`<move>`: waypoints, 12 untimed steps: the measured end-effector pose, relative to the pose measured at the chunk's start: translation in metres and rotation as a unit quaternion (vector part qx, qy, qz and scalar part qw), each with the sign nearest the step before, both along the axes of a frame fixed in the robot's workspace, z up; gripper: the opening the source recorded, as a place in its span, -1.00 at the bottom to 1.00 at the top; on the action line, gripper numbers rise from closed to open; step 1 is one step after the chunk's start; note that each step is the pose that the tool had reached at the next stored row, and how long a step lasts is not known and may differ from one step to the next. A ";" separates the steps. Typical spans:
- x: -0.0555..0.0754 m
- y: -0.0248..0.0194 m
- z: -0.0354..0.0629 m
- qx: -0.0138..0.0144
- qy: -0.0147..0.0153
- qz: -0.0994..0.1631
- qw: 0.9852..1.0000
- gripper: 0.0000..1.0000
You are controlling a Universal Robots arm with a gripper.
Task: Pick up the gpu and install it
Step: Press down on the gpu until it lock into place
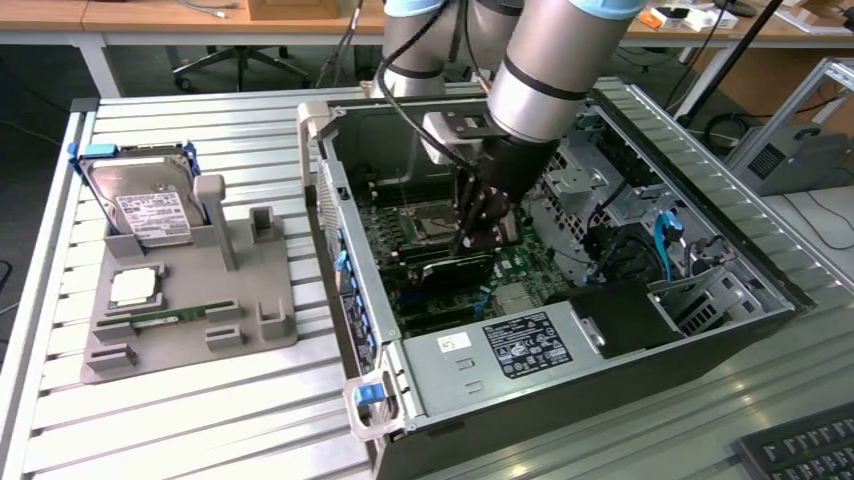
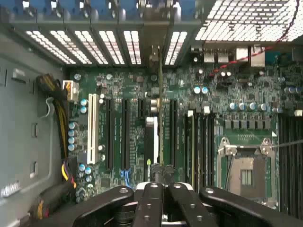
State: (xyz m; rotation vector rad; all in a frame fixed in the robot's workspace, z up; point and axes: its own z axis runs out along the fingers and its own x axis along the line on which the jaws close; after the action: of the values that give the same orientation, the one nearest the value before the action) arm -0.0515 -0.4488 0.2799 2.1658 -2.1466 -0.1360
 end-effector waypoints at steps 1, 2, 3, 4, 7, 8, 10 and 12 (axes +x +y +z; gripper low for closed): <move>0.006 -0.0001 0.0000 0.000 0.001 0.000 1.000 -0.80; 0.006 -0.0001 0.0000 0.000 0.002 0.000 1.000 -0.80; 0.006 -0.0001 0.0000 0.000 0.002 0.000 1.000 -0.80; 0.006 -0.0001 0.0000 0.000 0.001 0.000 1.000 -0.80; 0.006 -0.0001 0.0000 0.000 0.002 0.000 1.000 -0.80; 0.006 -0.0001 0.0000 0.000 0.002 0.000 1.000 -0.80; 0.006 -0.0001 0.0000 0.000 0.002 0.000 1.000 -0.80; 0.006 0.0000 0.0012 0.000 0.002 0.000 1.000 -0.80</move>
State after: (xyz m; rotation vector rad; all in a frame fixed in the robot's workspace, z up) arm -0.0453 -0.4488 0.2811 2.1639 -2.1449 -0.1391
